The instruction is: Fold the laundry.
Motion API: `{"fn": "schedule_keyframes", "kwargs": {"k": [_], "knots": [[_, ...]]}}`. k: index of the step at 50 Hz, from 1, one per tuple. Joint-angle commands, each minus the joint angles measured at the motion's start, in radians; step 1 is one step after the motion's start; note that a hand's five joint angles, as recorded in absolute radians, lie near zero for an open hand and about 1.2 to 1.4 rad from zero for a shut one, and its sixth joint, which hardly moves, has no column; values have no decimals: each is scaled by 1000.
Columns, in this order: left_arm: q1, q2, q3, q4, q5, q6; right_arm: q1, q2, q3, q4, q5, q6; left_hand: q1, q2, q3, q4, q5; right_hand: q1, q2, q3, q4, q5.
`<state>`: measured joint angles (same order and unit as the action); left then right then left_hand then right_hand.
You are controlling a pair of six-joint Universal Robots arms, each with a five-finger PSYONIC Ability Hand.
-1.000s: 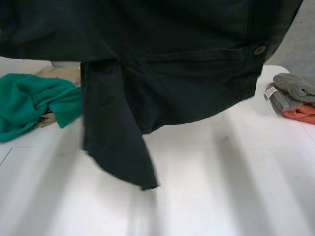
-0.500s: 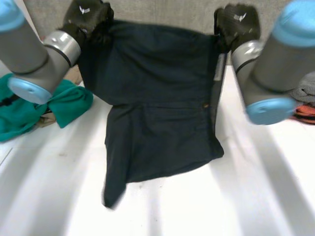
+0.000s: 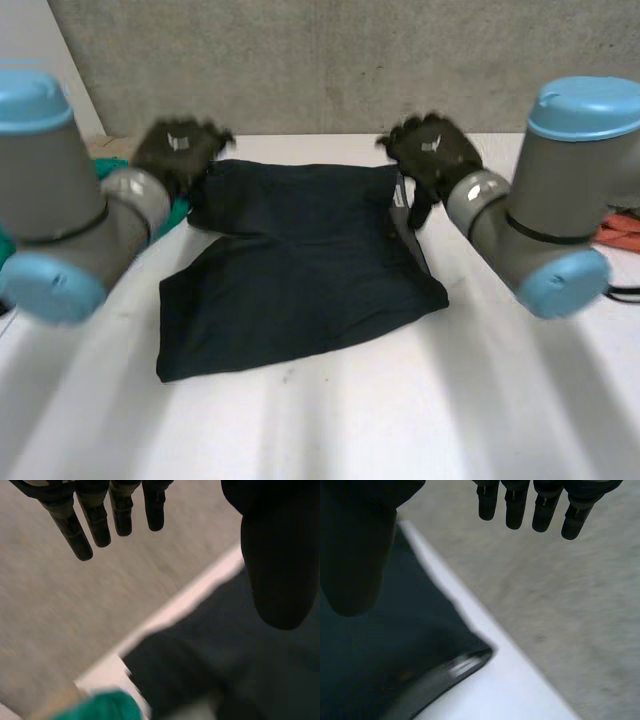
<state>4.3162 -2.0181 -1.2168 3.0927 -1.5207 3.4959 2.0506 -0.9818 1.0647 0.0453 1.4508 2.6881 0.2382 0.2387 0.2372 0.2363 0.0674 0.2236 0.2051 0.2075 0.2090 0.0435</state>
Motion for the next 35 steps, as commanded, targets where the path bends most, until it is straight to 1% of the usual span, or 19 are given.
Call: {"fn": "schedule_keyframes", "kwargs": {"k": [1, 3, 4, 6, 9, 11, 15, 21, 25, 28, 29, 30, 32, 33, 35], "knots": [[-24, 176, -392, -74, 4, 40, -24, -72, 190, 214, -116, -109, 216, 215, 217, 218, 212, 159, 178, 175, 174, 165], [-21, 191, -470, -86, 8, 41, -30, -64, 233, 255, -125, -148, 266, 265, 267, 268, 262, 352, 371, 368, 367, 358], [-20, 191, -490, -88, 11, 43, -32, -61, 245, 261, -127, -162, 292, 292, 293, 294, 288, 371, 389, 387, 385, 376], [-15, 187, -520, -86, 17, 45, -38, -49, 262, 255, -130, -177, 348, 347, 349, 350, 344, 374, 392, 390, 388, 379], [5, 167, -550, -85, 17, 45, -53, -20, 284, 202, -125, -201, 331, 330, 332, 333, 327, 380, 398, 396, 394, 385], [29, 138, -553, -74, 20, 45, -62, -2, 294, 144, -124, -209, 220, 219, 221, 222, 216, 377, 395, 393, 391, 382], [60, 85, -543, -34, 19, 52, -72, 34, 299, 62, -119, -223, 84, 84, 85, 86, 80, 339, 357, 355, 353, 344], [82, 21, -538, 55, 7, 107, -82, 80, 299, -36, -113, -263, 81, 80, 82, 83, 77, 362, 380, 378, 377, 367], [77, -2, -540, 113, -1, 150, -81, 92, 307, -105, -113, -258, 142, 142, 143, 144, 139, 488, 506, 504, 502, 493], [66, -16, -541, 156, -7, 179, -76, 101, 314, -156, -110, -251, 271, 271, 272, 273, 267, 942, 960, 958, 956, 947], [62, -22, -543, 182, -10, 189, -73, 101, 316, -168, -105, -249, 394, 393, 395, 396, 390, 1103, 1122, 1119, 1118, 1109], [60, -25, -543, 195, -10, 192, -70, 103, 317, -186, -95, -246, 442, 441, 443, 444, 438, 1172, 1190, 1188, 1187, 1177], [57, -28, -544, 219, -10, 201, -67, 103, 319, -203, -78, -244, 579, 579, 580, 581, 575, 1173, 1191, 1189, 1187, 1178], [57, -30, -546, 237, -9, 203, -66, 100, 327, -212, -63, -237, 833, 832, 834, 835, 829, 1173, 1191, 1189, 1187, 1178], [59, -27, -549, 256, -9, 204, -66, 97, 333, -217, -52, -231, 1049, 1048, 1050, 1051, 1045, 1173, 1191, 1189, 1187, 1178]]}}
